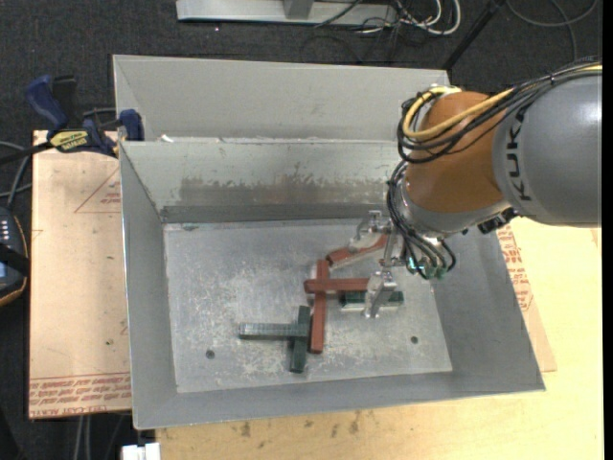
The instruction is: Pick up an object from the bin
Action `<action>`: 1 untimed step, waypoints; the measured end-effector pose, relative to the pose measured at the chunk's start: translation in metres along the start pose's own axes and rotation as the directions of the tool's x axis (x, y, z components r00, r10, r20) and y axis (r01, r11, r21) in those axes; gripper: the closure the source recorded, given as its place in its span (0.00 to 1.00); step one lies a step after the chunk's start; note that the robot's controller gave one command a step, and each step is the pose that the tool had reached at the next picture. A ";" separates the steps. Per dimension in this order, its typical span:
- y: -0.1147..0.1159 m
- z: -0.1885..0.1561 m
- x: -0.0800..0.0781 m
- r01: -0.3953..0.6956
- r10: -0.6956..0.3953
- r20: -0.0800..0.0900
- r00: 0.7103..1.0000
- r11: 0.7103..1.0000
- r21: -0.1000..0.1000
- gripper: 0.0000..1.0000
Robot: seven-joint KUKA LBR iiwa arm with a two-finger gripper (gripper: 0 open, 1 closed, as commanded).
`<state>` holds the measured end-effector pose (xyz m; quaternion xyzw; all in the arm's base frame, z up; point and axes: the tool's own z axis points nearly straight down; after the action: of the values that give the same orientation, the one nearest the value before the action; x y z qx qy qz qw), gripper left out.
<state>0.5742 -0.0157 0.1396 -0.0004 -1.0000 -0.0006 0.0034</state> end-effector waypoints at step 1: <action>0.000 -0.004 -0.002 0.001 -0.001 0.008 1.000 1.000 0.000 0.00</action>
Offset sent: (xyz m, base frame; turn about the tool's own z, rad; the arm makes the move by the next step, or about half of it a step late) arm -0.0176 0.0125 -0.0696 -0.0958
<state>0.5761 -0.0158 0.1440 -0.0001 -1.0000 -0.0004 -0.0004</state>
